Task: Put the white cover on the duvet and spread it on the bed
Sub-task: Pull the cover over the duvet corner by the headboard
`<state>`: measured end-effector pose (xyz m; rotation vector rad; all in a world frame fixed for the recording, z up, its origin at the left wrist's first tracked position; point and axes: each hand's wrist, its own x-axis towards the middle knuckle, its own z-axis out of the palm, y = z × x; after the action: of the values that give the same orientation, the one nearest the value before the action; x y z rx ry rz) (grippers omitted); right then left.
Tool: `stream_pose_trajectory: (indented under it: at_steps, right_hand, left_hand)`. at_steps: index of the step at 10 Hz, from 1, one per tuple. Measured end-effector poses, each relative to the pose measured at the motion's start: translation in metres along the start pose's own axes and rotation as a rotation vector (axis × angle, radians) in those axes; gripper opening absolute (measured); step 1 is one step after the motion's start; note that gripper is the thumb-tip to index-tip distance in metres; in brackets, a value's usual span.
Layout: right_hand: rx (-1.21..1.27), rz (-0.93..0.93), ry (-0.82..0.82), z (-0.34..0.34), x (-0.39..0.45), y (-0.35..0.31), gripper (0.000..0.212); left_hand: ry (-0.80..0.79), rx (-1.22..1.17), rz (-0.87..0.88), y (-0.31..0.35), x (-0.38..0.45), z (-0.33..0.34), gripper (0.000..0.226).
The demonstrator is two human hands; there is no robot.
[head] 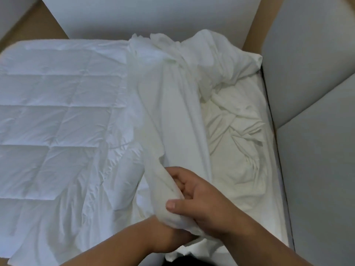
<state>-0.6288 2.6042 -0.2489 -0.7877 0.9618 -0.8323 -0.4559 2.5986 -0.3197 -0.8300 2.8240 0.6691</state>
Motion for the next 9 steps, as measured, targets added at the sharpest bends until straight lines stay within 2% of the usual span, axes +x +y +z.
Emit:
stream_pose_trajectory:
  at_steps: [1, 2, 3, 4, 5, 6, 7, 8, 9]
  right_hand:
    - [-0.003, -0.016, 0.185, -0.009, -0.020, -0.008, 0.063]
    - [-0.140, 0.022, 0.267, -0.008, -0.047, -0.008, 0.047]
    - [-0.346, 0.065, 0.346, 0.006, -0.077, 0.002, 0.030]
    - [-0.482, 0.155, 0.373, 0.021, -0.100, 0.016, 0.038]
    - [-0.523, 0.145, 0.426, 0.051, -0.117, 0.030, 0.034]
    - [-0.608, 0.084, 0.512, 0.081, -0.125, 0.038, 0.030]
    - [-0.731, 0.057, 0.652, 0.106, -0.135, 0.042, 0.026]
    - [-0.898, 0.051, 0.667, 0.143, -0.142, 0.047, 0.011]
    - [-0.959, -0.047, 0.491, 0.199, -0.139, 0.058, 0.015]
  left_hand:
    - [0.058, -1.428, -0.389, 0.026, 0.005, -0.048, 0.029]
    - [-0.012, -1.206, -0.268, 0.038, -0.009, -0.066, 0.027]
    - [0.026, -1.290, -0.304, 0.035, -0.026, -0.069, 0.035]
    - [0.084, -1.448, -0.349, 0.028, -0.032, -0.072, 0.034]
    - [0.047, -1.473, -0.281, 0.025, -0.038, -0.076, 0.038]
    - [-0.061, -1.522, -0.168, 0.032, -0.047, -0.085, 0.047]
    - [-0.168, -1.644, -0.085, 0.023, -0.062, -0.090, 0.037]
    - [-0.276, -1.700, -0.115, 0.011, -0.084, -0.089, 0.040]
    - [-0.347, -1.721, -0.210, -0.006, -0.103, -0.075, 0.060]
